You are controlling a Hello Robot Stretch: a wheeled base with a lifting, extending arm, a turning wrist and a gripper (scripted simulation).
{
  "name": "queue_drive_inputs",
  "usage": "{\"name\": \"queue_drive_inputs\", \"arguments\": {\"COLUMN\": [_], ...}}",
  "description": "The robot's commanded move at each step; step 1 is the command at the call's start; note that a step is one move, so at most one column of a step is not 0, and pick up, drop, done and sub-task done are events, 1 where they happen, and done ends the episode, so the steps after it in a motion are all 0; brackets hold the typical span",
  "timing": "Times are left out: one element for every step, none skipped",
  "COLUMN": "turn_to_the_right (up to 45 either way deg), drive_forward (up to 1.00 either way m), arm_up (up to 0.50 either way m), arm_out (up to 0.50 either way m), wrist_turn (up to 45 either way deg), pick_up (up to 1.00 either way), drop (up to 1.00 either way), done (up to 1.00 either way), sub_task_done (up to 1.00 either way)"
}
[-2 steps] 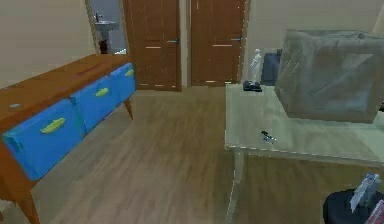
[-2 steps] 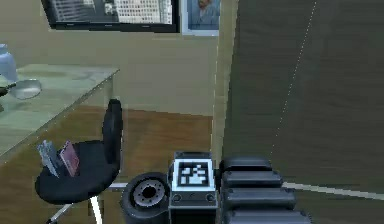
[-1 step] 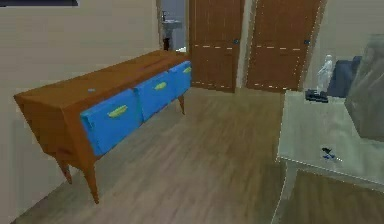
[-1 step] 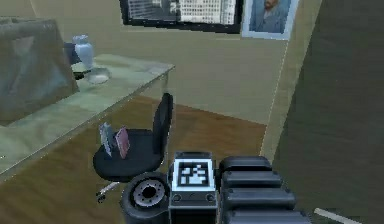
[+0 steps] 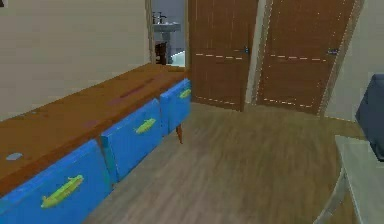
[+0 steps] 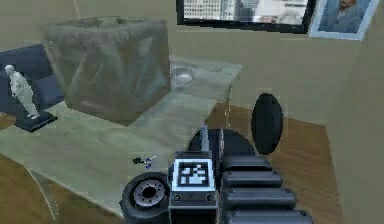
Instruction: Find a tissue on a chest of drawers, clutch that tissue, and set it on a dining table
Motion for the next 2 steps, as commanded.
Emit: {"name": "queue_drive_inputs", "arguments": {"turn_to_the_right": [21.0,0.0], "drive_forward": [0.00,1.00], "arm_up": [0.00,0.00], "arm_out": [0.00,0.00], "wrist_turn": [0.0,0.0], "pick_up": [0.00,0.00], "drop": [0.00,0.00], "done": [0.00,0.00], "sub_task_done": [0.00,0.00]}}
